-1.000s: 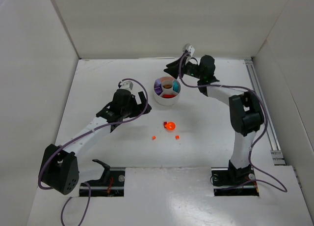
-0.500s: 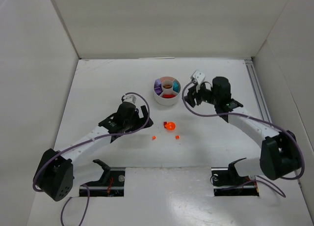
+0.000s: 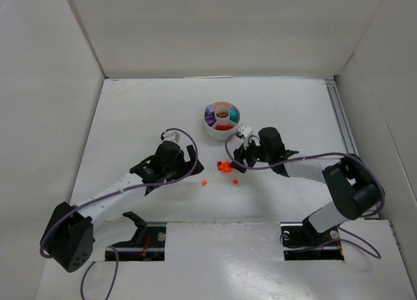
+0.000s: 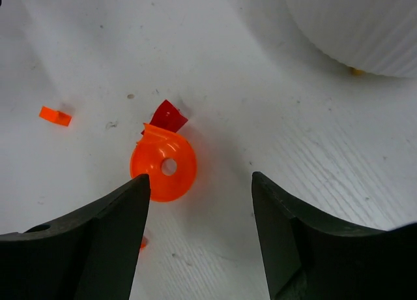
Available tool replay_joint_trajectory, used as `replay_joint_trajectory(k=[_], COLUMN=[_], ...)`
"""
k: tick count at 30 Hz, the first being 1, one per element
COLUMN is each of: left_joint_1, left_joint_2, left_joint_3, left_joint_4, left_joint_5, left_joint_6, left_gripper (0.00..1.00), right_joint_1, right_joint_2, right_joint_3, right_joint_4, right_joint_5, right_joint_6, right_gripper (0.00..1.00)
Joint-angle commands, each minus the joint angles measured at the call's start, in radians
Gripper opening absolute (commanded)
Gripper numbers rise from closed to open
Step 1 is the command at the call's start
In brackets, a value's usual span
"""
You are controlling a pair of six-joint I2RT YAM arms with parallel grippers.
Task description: Sort the legos into containers by color
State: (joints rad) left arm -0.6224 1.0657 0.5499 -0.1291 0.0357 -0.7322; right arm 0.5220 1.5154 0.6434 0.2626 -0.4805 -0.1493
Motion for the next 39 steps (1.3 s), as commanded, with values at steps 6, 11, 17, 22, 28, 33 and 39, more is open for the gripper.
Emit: replay_joint_trajectory(k=[6, 11, 17, 22, 28, 33, 39], left_joint_1=[-0.007, -0.007, -0.007, -0.007, -0.007, -0.007, -0.007], left_joint_2=[-0.061, -0.079, -0.079, -0.079, -0.079, -0.079, -0.050], left_joint_3=[-0.013, -0.022, -0.022, -0.022, -0.022, -0.012, 0.018], left_joint_4=[-0.001, -0.001, -0.001, 0.008, -0.001, -0.001, 0.008], left_joint_5=[-0.029, -0.030, -0.030, -0.030, -0.039, -0.048, -0.048], left_joint_6=[-0.010, -0.010, -0.010, -0.019, -0.019, -0.010, -0.001], left_gripper=[0.99, 0.99, 0.99, 0.99, 0.99, 0.99, 0.99], right_joint_1=[0.029, 0.029, 0.038, 0.038, 0.038, 0.027, -0.002], right_joint_2=[0.127, 0.127, 0.127, 0.146, 0.106, 0.010, -0.078], right_joint_3=[-0.027, -0.048, -0.068, -0.059, -0.059, -0.077, -0.038], right_joint_4=[0.271, 0.271, 0.271, 0.291, 0.291, 0.291, 0.196], right_joint_5=[-0.073, -0.064, -0.075, -0.075, -0.086, -0.107, -0.138], right_joint_6=[0.158, 0.159, 0.168, 0.186, 0.186, 0.137, 0.016], right_gripper=[0.61, 0.52, 0.39, 0.23, 0.02, 0.00, 0.00])
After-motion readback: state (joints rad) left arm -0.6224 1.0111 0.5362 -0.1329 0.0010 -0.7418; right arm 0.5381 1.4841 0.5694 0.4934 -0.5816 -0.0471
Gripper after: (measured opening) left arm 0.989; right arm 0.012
